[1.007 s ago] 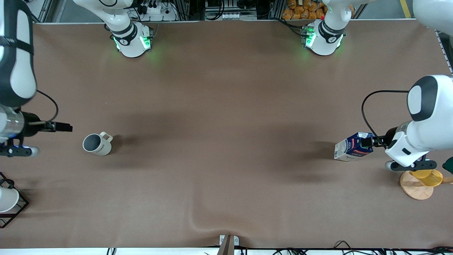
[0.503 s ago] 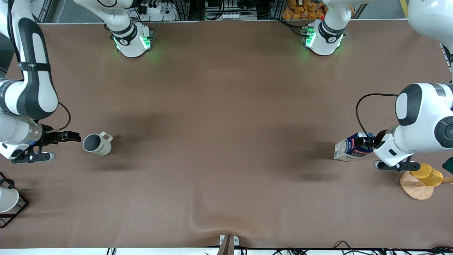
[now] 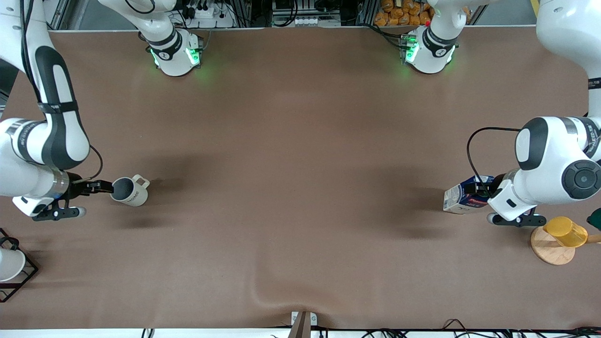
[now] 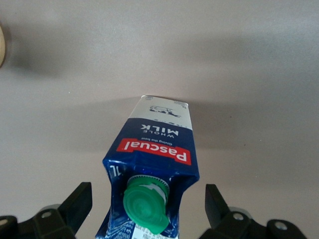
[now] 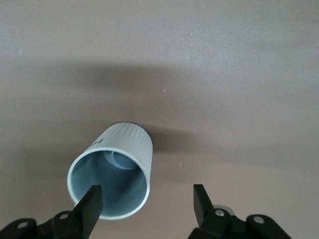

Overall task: Place milk next to cup
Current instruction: 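Reach the left gripper to the milk while the right gripper reaches the mug, then close the left gripper on the milk while the right gripper grips the mug, then carry the milk with the left gripper while the right gripper moves the mug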

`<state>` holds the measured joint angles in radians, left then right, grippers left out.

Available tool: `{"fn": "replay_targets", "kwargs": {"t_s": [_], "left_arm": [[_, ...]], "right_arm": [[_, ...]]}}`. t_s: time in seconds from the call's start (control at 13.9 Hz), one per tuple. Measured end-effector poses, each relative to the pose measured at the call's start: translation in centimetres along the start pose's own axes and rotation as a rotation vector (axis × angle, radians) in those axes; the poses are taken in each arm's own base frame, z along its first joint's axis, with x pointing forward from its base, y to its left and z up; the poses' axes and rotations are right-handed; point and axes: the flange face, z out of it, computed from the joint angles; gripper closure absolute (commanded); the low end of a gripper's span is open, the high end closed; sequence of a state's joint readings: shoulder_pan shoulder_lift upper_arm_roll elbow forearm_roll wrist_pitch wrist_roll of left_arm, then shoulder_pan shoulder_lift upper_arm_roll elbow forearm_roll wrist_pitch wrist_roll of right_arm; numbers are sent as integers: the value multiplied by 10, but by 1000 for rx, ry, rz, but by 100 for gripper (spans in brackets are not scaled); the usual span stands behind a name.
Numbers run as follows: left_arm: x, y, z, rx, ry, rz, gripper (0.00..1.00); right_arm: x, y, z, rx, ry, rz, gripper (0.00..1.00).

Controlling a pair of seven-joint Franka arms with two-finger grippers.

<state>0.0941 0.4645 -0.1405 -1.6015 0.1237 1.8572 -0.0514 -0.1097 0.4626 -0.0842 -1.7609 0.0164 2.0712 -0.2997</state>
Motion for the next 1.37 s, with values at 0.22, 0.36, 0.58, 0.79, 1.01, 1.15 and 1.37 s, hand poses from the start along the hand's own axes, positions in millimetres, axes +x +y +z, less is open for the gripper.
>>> {"fn": "replay_targets", "kwargs": {"t_s": [0.22,0.36,0.58,0.79,1.01,1.15,1.37], "left_arm": [[0,0,1,0,-1,1,38],[0,0,1,0,1,1,51],[1,0,0,0,5,1,62],[1,1,0,0,5,3,64],[2,2,-3,-1,18,5,65],[6,7,-17,-2,53,13,65],[2,31,-58,-8,106,49,65]], "right_arm": [[2,12,20,-3,1,3,37],[1,21,31,0,-8,2,56],[-1,21,40,6,-22,2,66],[-1,20,44,8,-29,1,88],[-1,14,43,23,-35,8,100],[1,-1,41,28,-59,57,100],[8,-49,32,21,-141,184,100]]}}
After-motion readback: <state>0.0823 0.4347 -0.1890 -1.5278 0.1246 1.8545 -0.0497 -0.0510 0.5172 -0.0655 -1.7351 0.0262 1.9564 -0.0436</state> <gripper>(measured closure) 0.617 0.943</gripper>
